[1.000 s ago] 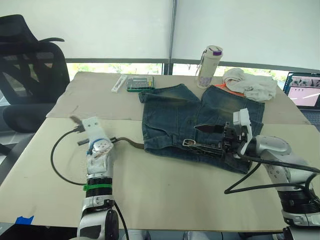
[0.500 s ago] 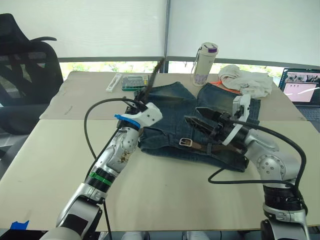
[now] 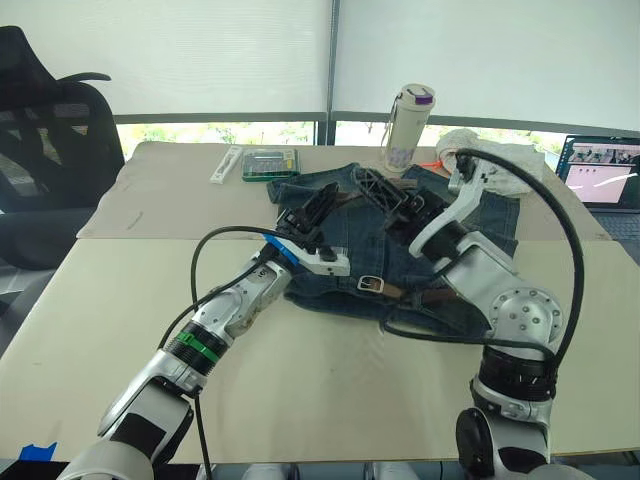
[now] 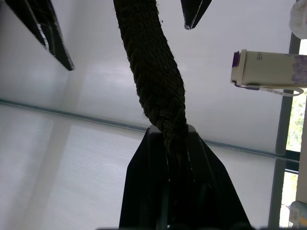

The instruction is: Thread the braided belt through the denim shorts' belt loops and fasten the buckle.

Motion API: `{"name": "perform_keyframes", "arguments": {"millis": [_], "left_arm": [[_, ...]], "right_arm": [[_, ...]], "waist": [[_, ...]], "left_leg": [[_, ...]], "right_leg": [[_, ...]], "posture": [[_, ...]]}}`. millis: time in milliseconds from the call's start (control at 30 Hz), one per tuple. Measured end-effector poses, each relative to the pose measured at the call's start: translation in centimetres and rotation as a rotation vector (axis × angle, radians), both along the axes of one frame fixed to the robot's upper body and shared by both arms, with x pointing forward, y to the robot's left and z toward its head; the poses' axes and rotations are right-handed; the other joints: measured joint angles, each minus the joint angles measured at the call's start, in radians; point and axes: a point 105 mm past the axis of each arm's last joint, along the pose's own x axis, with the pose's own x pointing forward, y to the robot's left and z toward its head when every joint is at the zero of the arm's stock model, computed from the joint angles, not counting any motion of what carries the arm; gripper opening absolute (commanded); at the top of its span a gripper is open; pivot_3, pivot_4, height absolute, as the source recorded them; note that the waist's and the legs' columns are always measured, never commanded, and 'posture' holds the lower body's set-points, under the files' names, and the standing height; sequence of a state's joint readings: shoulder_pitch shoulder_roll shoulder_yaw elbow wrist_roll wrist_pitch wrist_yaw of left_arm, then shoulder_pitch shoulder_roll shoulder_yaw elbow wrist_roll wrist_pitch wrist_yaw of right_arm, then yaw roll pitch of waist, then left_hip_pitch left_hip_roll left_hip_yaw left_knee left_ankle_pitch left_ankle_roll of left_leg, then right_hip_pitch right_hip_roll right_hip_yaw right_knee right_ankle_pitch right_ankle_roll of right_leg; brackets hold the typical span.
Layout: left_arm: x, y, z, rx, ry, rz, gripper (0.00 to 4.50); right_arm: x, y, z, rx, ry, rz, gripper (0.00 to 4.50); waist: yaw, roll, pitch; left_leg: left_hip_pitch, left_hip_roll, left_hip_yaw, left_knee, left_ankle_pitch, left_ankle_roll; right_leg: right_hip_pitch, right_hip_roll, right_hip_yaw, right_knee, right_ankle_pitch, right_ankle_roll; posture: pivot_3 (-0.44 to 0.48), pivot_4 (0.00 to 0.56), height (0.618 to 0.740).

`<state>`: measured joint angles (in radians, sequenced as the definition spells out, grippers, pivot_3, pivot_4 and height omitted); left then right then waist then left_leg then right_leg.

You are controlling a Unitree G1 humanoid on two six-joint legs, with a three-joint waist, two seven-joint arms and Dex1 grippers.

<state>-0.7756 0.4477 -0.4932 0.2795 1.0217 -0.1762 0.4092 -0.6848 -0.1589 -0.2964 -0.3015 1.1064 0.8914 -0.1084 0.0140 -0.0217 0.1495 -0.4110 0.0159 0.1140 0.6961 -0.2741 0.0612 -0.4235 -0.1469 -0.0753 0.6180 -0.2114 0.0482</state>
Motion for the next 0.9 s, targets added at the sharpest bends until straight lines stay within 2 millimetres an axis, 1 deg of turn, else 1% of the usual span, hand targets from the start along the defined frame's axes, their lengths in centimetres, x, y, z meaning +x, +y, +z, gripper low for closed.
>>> {"name": "perform_keyframes", "arguments": {"millis": [200,367,433,533,633,700,733,800,867,900], "left_arm": [[-0.1,0.0,-0.3,0.026,-0.029,-0.002,0.0],[-0.1,0.0,-0.4,0.022,-0.023,-0.018,0.0],[-0.2,-0.1,-0.6,0.011,0.002,-0.045,0.79],[-0.3,-0.3,-0.9,0.017,0.038,-0.08,1.73],[-0.4,0.1,-1.2,0.008,0.057,-0.092,2.74],[-0.5,1.1,-1.0,-0.083,0.114,-0.106,3.4],[-0.5,1.7,-0.7,-0.156,0.158,-0.127,3.8],[-0.4,2.5,0.4,-0.324,0.272,-0.19,4.39],[-0.4,2.6,1.0,-0.513,0.454,-0.293,4.45],[-0.4,2.5,0.7,-0.588,0.566,-0.352,4.45]], "right_arm": [[0.1,0.2,-0.7,0.046,0.061,-0.005,1.68],[0.1,0.4,-1.0,0.044,0.084,-0.015,0.02],[0.2,0.4,-1.0,0.042,0.086,-0.019,0.0],[0.2,0.2,-0.9,0.047,0.081,-0.028,0.0],[0.3,0.1,-0.9,0.051,0.078,-0.035,0.0],[0.4,0.0,-0.8,0.058,0.071,-0.049,0.0],[0.5,-0.2,-0.8,0.06,0.069,-0.062,0.0],[0.9,-0.5,-1.2,0.055,0.076,-0.09,0.0],[1.1,-0.6,-1.4,0.05,0.072,-0.105,0.0],[1.2,-0.6,-1.5,0.049,0.068,-0.109,0.0]], "waist": [[-0.004,0.0,0.0],[-0.004,0.0,0.0],[-0.004,0.0,0.0],[-0.005,0.0,0.0],[-0.006,0.0,0.0],[-0.009,0.0,0.0],[-0.009,0.0,0.0],[-0.008,0.0,0.0],[-0.008,0.001,0.0],[-0.01,0.001,0.0]], "left_leg": [[0.0,0.0,0.0,0.0,0.0,0.0],[0.0,0.0,0.0,0.0,0.0,0.0],[0.0,0.0,0.0,0.0,0.0,0.0],[0.0,0.001,0.0,0.0,0.0,0.0],[0.0,0.0,0.0,0.0,0.0,0.0],[0.0,0.001,0.0,0.0,0.0,0.0],[0.0,0.001,0.0,0.0,0.0,0.0],[0.0,0.001,0.0,0.001,0.0,0.0],[0.0,0.001,0.0,0.002,0.0,0.0],[0.0,0.001,0.001,0.003,0.0,0.0]], "right_leg": [[0.0,0.0,0.0,0.001,0.0,0.0],[0.0,0.0,0.0,0.001,0.0,0.0],[-0.001,0.0,0.0,0.001,0.0,0.0],[-0.001,0.0,0.0,0.001,0.0,0.0],[-0.001,0.0,0.0,0.001,0.0,0.0],[-0.001,0.0,0.0,0.002,0.0,0.0],[-0.002,0.0,0.0,0.003,0.0,0.0],[-0.002,-0.001,0.0,0.004,0.0,0.0],[-0.001,-0.001,0.0,0.004,0.0,0.0],[-0.001,-0.001,0.0,0.005,0.0,0.0]], "posture": [[0.0,0.15,0.737],[0.0,0.15,0.737],[0.0,0.15,0.737],[0.0,0.15,0.737],[0.0,0.15,0.737],[0.0,0.15,0.737],[0.0,0.15,0.737],[0.0,0.15,0.737],[0.0,0.15,0.737],[0.0,0.15,0.737]]}}
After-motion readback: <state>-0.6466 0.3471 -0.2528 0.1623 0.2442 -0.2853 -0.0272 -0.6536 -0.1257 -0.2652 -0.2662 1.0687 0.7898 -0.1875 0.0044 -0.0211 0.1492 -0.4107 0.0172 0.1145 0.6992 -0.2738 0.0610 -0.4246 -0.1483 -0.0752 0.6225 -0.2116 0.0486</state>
